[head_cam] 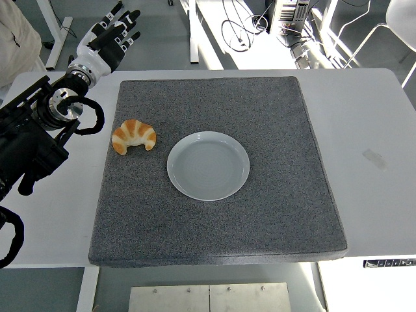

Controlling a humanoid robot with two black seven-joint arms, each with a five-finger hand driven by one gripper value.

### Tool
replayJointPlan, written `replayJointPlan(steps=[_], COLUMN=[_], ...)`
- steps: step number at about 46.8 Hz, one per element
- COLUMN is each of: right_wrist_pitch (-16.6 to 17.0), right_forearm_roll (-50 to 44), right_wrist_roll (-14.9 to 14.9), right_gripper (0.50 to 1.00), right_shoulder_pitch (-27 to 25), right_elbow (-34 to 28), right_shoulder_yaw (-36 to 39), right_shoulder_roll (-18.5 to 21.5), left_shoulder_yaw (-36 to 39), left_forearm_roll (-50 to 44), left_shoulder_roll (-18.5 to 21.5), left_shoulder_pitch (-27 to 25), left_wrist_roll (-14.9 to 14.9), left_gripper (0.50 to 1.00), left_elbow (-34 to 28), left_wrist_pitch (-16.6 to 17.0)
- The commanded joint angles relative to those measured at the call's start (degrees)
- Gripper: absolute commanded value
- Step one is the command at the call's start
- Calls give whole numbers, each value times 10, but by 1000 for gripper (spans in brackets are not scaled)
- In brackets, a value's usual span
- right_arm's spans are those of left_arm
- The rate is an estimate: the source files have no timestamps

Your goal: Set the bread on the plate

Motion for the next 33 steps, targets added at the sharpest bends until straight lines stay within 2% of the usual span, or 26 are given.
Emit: replayJointPlan(steps=[1, 26, 33], right_wrist_pitch=[0, 0, 0], right_forearm_roll=[0, 0, 0], right_wrist_roll=[0, 0, 0], right_gripper=[1000, 1000, 1000], right_shoulder_pitch=[0, 0, 0], right_elbow=[0, 1, 1], right_shoulder_yaw=[0, 0, 1], right_shoulder_roll=[0, 0, 0], left_shoulder_yaw=[4, 4, 11], left_forearm_roll=[5, 5, 17], left_shoulder_roll=[0, 4, -1], left_shoulder_pitch=[0, -10, -6], left_wrist_roll=[-1, -2, -26], left_gripper=[986, 986, 986], left_elbow=[0, 0, -10], left_wrist_pitch=[0, -4, -6])
